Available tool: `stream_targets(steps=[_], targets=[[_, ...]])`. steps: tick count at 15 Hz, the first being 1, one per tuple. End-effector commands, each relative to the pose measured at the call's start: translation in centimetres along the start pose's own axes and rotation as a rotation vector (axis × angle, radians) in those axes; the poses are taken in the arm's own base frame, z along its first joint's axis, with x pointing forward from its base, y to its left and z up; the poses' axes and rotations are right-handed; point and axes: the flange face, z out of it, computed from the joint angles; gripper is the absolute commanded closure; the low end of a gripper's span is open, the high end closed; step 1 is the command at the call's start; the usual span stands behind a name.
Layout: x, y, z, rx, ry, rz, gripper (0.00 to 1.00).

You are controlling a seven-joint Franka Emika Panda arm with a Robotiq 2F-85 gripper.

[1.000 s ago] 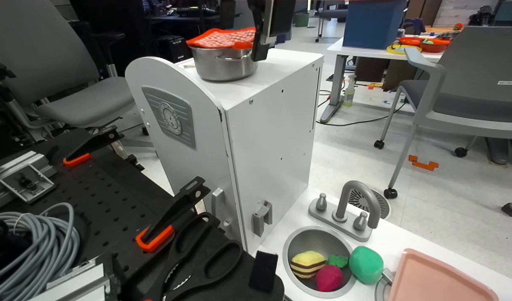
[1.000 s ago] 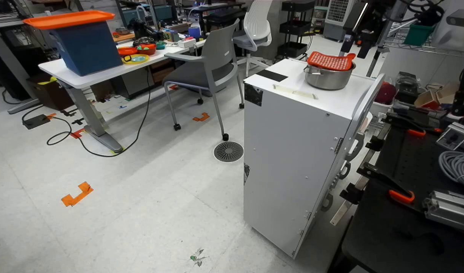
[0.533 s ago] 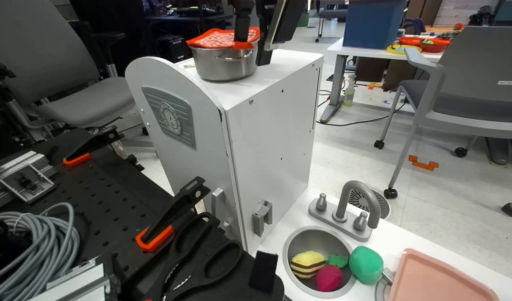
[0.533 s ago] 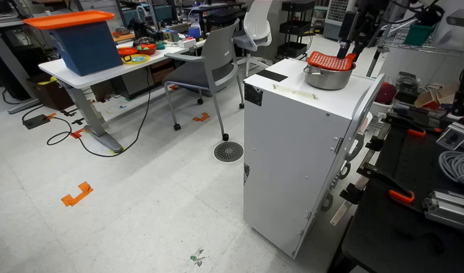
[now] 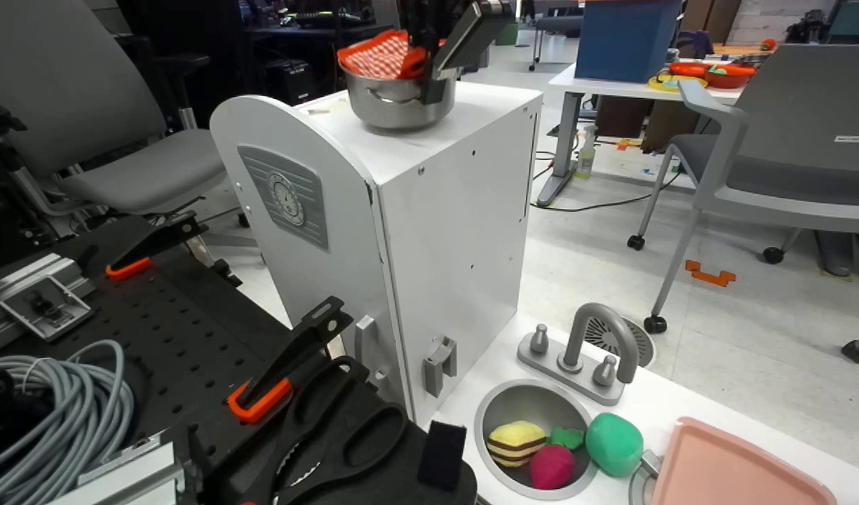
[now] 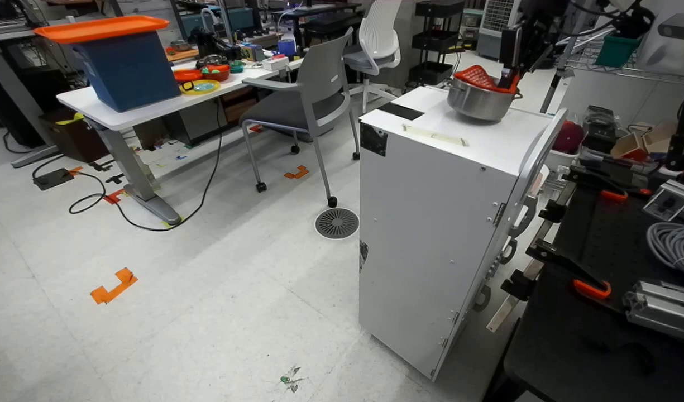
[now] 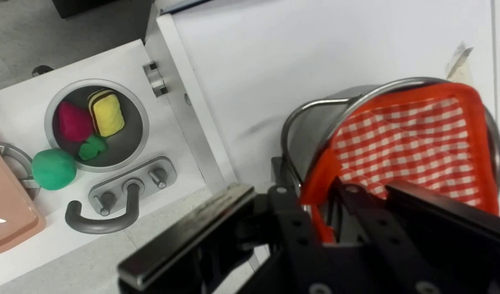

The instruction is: Take the cloth off of the pot

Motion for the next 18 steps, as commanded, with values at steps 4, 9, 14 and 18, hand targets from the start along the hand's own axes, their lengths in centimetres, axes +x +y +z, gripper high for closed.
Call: stream_targets(steps=[4,9,14,18], targets=[[0.4,-0.9,-0.4,0.005,0.024,-0.015,0.98],[0.2,-0.9,-1.0,-0.011,0.039,-0.036,0.61],[0.3,-0.9,-1.8,-0.022,0.066,-0.037,0.31],[0.2,-1.1,-2.2,-0.017,0.075,-0.035,0.01]])
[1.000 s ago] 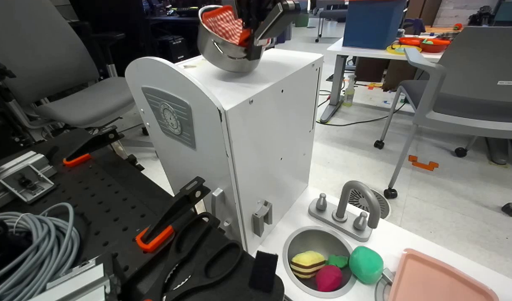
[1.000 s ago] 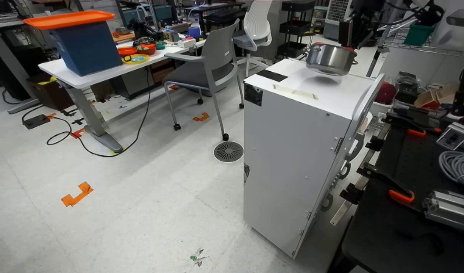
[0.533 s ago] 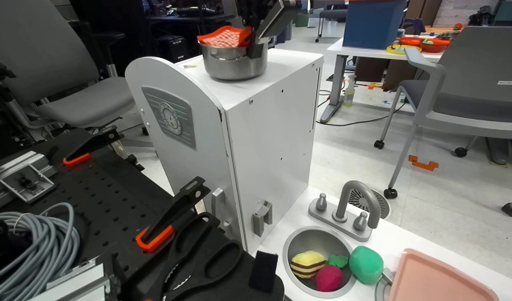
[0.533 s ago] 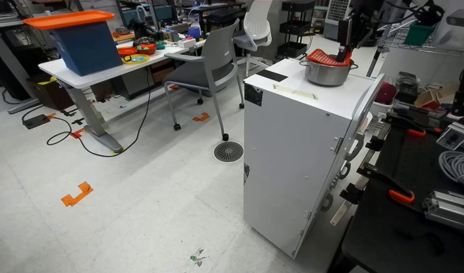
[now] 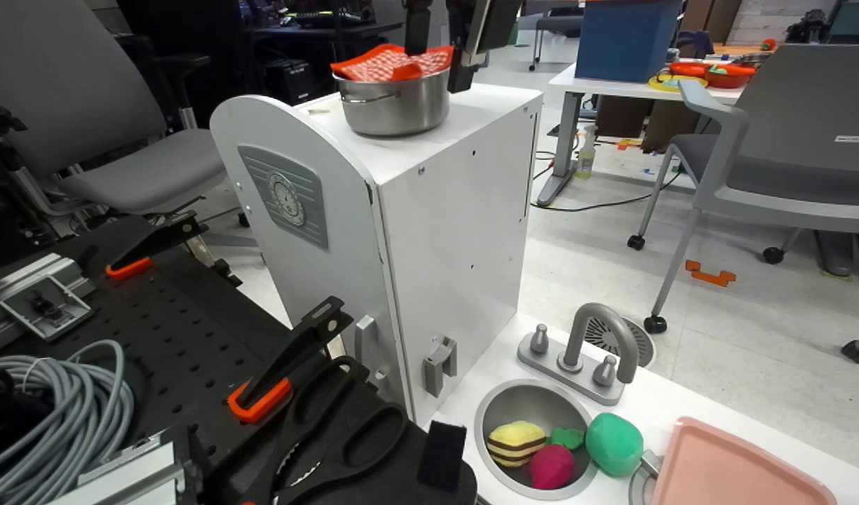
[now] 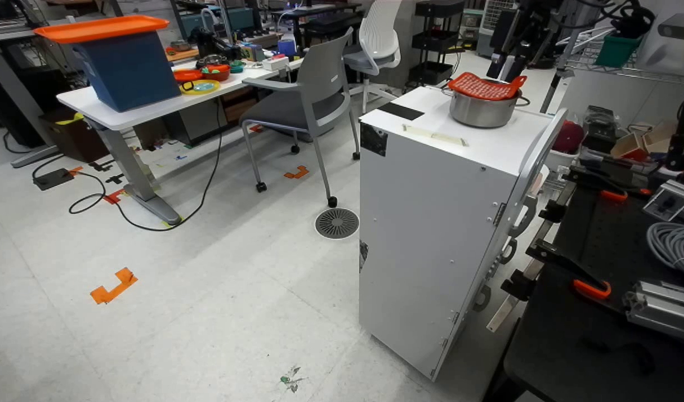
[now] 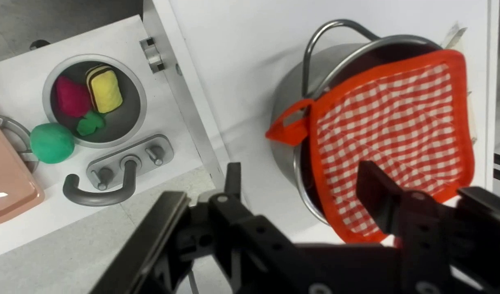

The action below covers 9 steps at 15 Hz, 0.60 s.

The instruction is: Take the cloth off of the pot

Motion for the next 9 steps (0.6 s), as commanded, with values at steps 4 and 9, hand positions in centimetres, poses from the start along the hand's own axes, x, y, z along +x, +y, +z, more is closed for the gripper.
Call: stream_targets(steps=[4,9], targets=[[-1.2,-0.7,-1.9,0.006,0.029,-0.021,0.0],[-2.6,-0.9,-1.7,0.011,0.011,-0.004,0.0]])
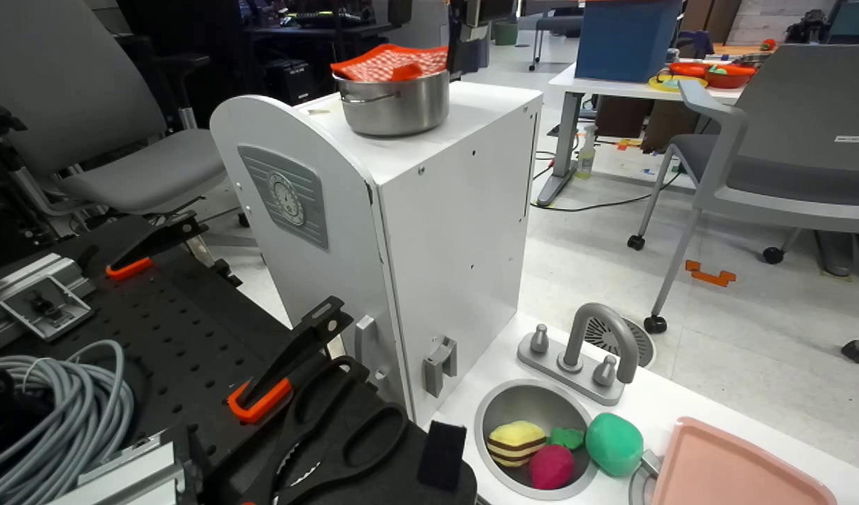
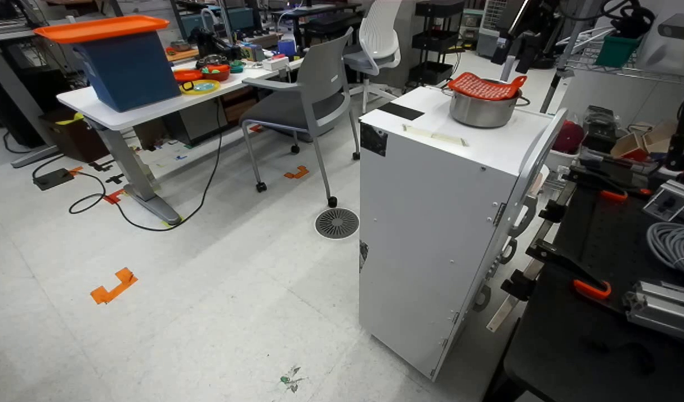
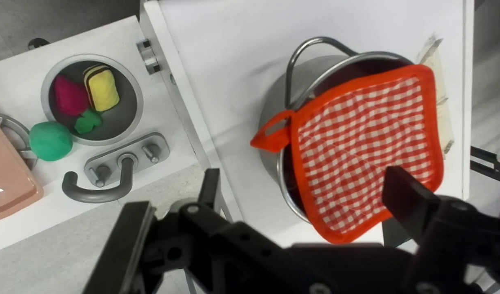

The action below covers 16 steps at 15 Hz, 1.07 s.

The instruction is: Take the cloth off of the pot

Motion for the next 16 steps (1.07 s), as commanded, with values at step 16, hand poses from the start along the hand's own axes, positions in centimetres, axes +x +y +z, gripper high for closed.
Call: stream_targets(steps=[16], targets=[[-2.5,0.0,0.4,0.049,-0.005,0.036,0.28]])
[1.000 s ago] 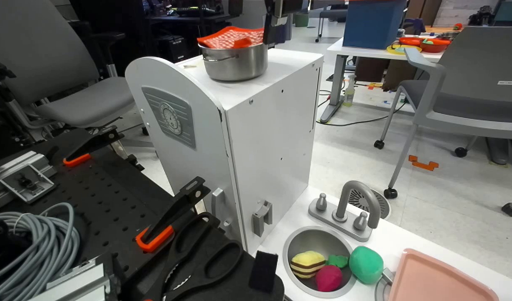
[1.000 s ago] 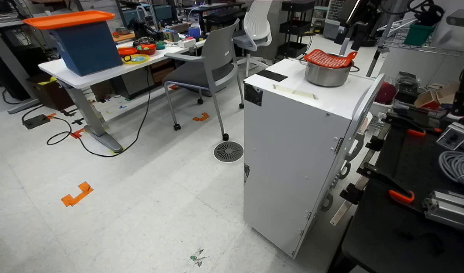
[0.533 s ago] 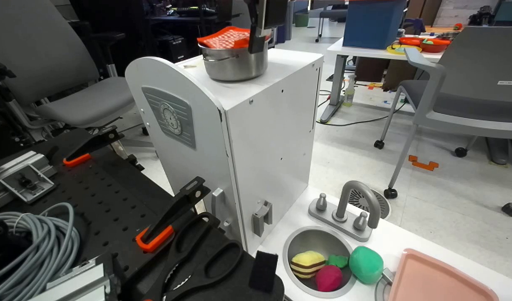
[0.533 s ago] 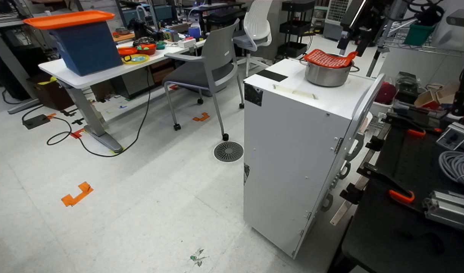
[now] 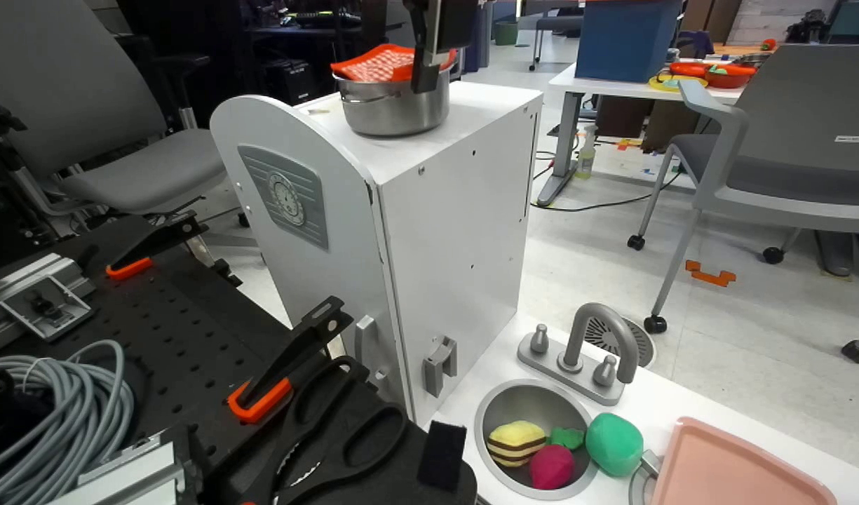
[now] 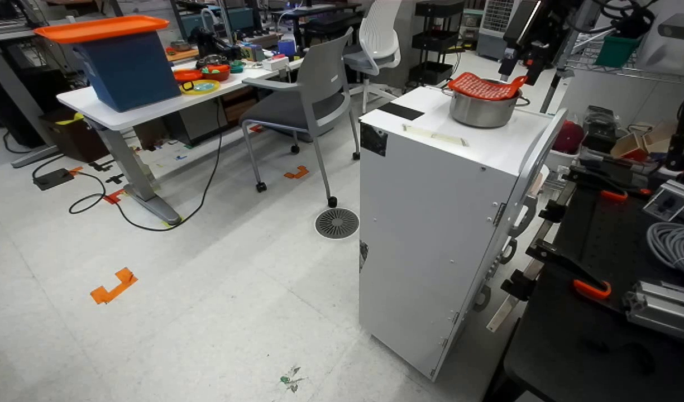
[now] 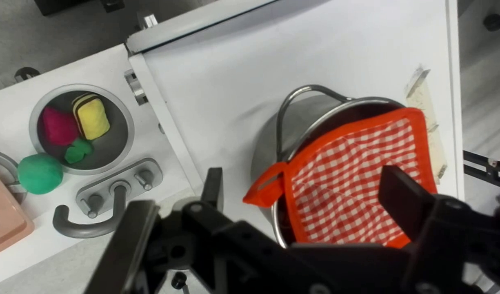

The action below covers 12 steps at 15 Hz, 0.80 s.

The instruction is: Take the cloth off of the pot

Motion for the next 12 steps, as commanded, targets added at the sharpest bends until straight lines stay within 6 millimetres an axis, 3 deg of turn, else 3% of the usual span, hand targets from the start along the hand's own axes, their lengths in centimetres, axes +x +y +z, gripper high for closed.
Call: stream_targets(steps=[1,10,12], targets=[[-0.5,-0.03,-0.96,0.014,0.021,-0.005,0.29],[-0.48,0.08,-1.19,0.016,0.021,-0.02,0.96],[-0.5,0.06,-1.31,0.017,0.023,-0.026,1.0]])
